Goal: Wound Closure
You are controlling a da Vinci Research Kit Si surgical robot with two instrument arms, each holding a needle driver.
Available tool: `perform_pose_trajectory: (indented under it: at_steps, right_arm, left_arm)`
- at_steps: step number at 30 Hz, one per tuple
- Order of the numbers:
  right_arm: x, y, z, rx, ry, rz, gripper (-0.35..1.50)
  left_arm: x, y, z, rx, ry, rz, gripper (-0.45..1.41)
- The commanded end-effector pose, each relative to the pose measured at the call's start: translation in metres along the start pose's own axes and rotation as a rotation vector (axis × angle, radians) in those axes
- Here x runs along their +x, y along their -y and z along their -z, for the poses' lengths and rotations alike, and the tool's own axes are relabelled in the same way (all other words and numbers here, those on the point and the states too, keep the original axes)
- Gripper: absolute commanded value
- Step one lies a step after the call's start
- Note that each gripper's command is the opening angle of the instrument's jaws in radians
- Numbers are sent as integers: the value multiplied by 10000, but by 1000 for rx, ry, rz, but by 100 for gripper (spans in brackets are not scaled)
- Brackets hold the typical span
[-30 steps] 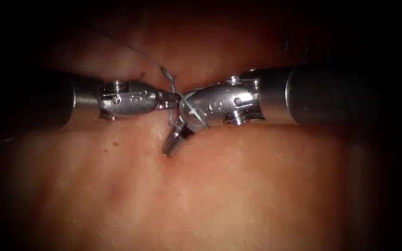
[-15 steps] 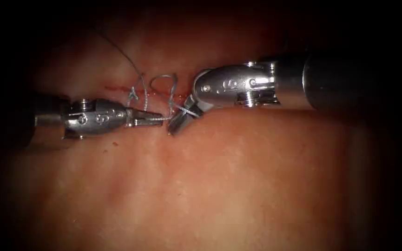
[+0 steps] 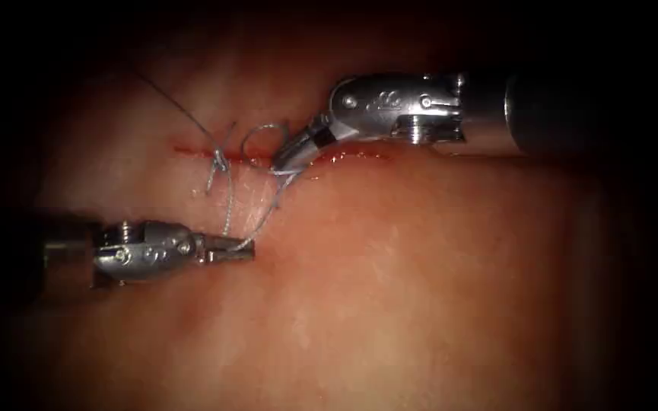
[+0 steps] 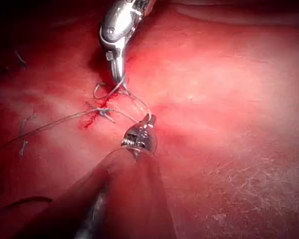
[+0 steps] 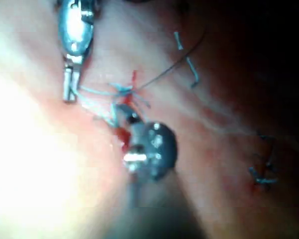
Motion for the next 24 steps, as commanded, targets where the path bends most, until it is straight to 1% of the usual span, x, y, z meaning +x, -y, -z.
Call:
perform_pose_trajectory:
  at_steps: [1, 2, 3, 4, 7, 9, 10, 11, 13, 15, 16, 18, 19, 21, 24]
  right_arm:
    - [-9, -21, 3, -30, 8, -14, -35]
    - [-12, -23, 5, -39, 12, -20, -35]
    - [-15, -28, 7, -62, 16, -34, -35]
    - [-15, -28, 7, -62, 16, -34, -35]
    - [-18, -33, 10, -89, 25, -53, -35]
    - [-19, -35, 12, -105, 27, -69, -35]
    - [-19, -36, 13, -124, 26, -80, -35]
    - [-19, -36, 13, -124, 26, -80, -35]
    - [-20, -37, 13, -143, 28, -78, -35]
    - [-20, -37, 13, -148, 30, -75, -35]
    - [-19, -38, 11, -154, 30, -69, -35]
    - [-19, -40, 11, -155, 30, -72, -35]
    - [-19, -42, 10, -163, 33, -67, -35]
    - [-19, -43, 10, -165, 34, -68, -35]
    - [-19, -45, 7, -168, 38, -71, -35]
  left_arm:
    - [1, -11, 0, -5, -4, 0, -45]
    - [2, -18, 4, -7, -5, -2, -45]
    - [4, -33, 12, -10, -6, -4, -45]
    - [4, -33, 12, -10, -6, -4, -45]
    - [9, -50, 21, -13, -6, -4, -45]
    - [14, -64, 26, -14, -7, -4, -45]
    - [21, -77, 30, -18, -8, -5, -45]
    - [21, -77, 30, -18, -8, -5, -45]
    - [29, -96, 34, -24, -11, -7, -45]
    - [32, -102, 36, -28, -12, -7, -45]
    - [38, -120, 44, -32, -14, -11, -45]
    - [39, -135, 52, -35, -15, -16, -45]
    - [38, -148, 58, -37, -15, -9, -45]
    - [38, -154, 61, -38, -15, -12, -45]
    - [33, -182, 68, -38, -15, -4, -45]
